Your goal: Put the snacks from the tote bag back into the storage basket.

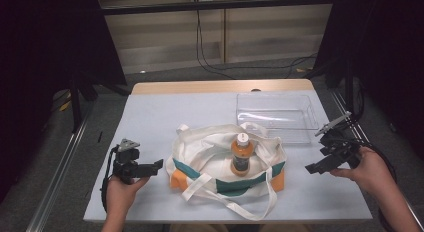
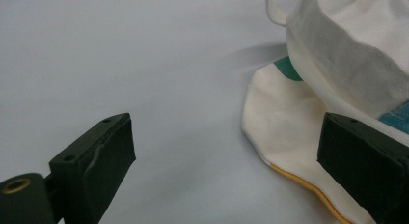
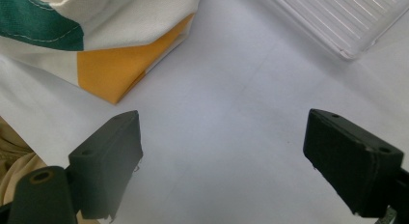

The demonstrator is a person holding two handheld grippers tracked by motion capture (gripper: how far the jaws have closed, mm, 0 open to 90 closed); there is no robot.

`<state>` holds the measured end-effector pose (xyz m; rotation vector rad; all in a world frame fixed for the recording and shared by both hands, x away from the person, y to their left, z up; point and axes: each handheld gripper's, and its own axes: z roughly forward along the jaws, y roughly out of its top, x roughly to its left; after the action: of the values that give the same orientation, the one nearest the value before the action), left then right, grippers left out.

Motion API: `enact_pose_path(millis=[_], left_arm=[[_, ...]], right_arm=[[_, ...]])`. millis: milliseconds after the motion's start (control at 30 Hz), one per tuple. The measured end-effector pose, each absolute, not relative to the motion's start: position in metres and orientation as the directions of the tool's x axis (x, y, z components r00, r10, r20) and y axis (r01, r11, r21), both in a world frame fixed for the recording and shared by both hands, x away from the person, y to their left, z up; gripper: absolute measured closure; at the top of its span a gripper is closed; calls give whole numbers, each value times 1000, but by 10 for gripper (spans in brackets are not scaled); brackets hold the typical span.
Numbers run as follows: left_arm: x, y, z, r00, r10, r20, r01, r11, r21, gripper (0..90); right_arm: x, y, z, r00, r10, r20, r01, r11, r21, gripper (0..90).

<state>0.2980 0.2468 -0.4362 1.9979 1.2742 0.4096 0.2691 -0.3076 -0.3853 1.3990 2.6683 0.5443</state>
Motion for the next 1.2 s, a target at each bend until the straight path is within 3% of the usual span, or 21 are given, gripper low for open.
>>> enact_pose_path(millis=[667,1200], left_arm=[[298,249,-435,452,884,-120,653,-236,719,59],[298,250,-436,453,881,-136,658,-227,718,59]], right_arm=[[270,-290,-383,-621,780,76,754,568,330,130],[278,-265,-359,-678,734,52,706,629,325,133]])
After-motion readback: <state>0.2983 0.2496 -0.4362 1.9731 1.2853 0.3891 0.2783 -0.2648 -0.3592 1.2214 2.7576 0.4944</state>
